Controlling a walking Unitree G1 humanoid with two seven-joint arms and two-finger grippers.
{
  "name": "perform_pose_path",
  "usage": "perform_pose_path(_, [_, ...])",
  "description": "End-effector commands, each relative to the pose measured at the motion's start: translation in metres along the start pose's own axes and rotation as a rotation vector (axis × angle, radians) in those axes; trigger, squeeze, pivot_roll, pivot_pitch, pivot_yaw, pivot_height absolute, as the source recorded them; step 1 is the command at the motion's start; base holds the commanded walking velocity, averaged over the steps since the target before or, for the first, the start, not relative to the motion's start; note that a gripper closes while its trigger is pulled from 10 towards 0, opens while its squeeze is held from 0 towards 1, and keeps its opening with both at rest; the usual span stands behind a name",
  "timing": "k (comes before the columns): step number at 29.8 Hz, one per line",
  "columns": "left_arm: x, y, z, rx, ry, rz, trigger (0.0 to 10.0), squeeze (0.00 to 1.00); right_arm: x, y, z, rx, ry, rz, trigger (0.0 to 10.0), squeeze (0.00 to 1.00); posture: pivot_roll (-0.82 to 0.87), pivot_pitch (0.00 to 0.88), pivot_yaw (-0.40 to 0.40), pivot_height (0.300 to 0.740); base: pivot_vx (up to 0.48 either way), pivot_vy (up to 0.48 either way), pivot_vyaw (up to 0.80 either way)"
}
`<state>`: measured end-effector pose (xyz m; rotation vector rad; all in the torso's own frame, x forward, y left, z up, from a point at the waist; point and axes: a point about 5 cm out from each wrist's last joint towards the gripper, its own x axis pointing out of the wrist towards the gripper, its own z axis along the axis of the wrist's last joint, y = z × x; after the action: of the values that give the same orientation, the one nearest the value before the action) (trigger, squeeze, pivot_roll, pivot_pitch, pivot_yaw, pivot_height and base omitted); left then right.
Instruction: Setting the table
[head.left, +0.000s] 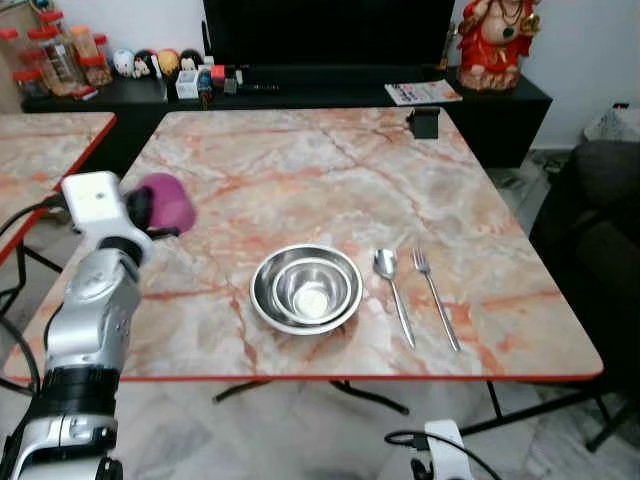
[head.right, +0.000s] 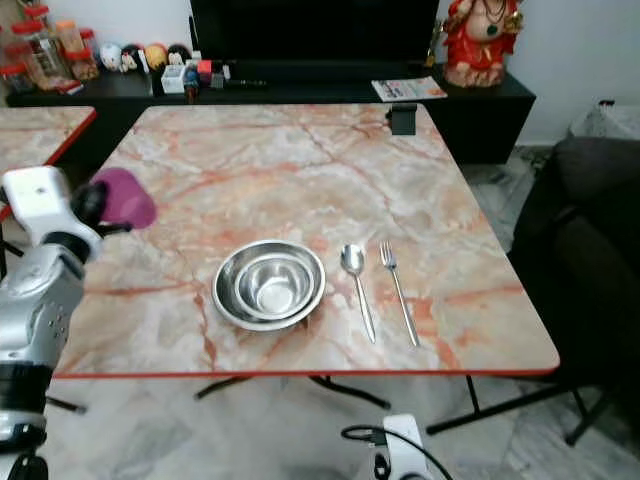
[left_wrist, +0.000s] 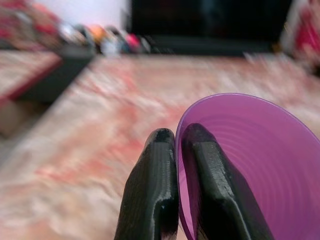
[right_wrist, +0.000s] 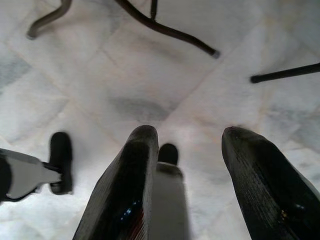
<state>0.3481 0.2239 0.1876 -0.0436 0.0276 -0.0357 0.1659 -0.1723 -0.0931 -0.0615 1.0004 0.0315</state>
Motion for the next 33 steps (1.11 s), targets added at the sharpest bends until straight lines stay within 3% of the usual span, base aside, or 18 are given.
perform_pose_path(1, [0.004, 0.001, 0.001, 0.009, 0.063, -0.007, 10.0, 0.00, -0.001, 0.004, -0.007, 0.023, 0.008, -0.002, 10.0, 0.00, -0.02, 0.000, 0.073, 0.740, 0.000, 0.000, 0.00])
perform_pose_path(9, [0.012, -0.010, -0.004, 0.045, 0.236, -0.070, 10.0, 0.00, -0.003, 0.005, -0.015, 0.059, 0.021, -0.018, 10.0, 0.00, -0.03, 0.000, 0.100, 0.740, 0.000, 0.000, 0.00])
perform_pose_path(18, [0.012, -0.023, -0.021, -0.012, 0.283, -0.076, 10.0, 0.00, -0.003, 0.003, -0.016, 0.064, 0.019, -0.026, 10.0, 0.00, -0.04, 0.000, 0.102, 0.740, 0.000, 0.000, 0.00])
perform_pose_path(23, [0.015, -0.025, -0.025, -0.085, 0.248, -0.032, 10.0, 0.00, -0.003, 0.003, -0.016, 0.062, 0.016, -0.025, 10.0, 0.00, -0.04, 0.000, 0.102, 0.740, 0.000, 0.000, 0.00])
perform_pose_path(33, [0.021, -0.014, -0.014, -0.063, 0.154, 0.133, 10.0, 0.00, -0.004, 0.004, -0.019, 0.063, 0.021, -0.024, 10.0, 0.00, -0.04, 0.000, 0.106, 0.740, 0.000, 0.000, 0.00])
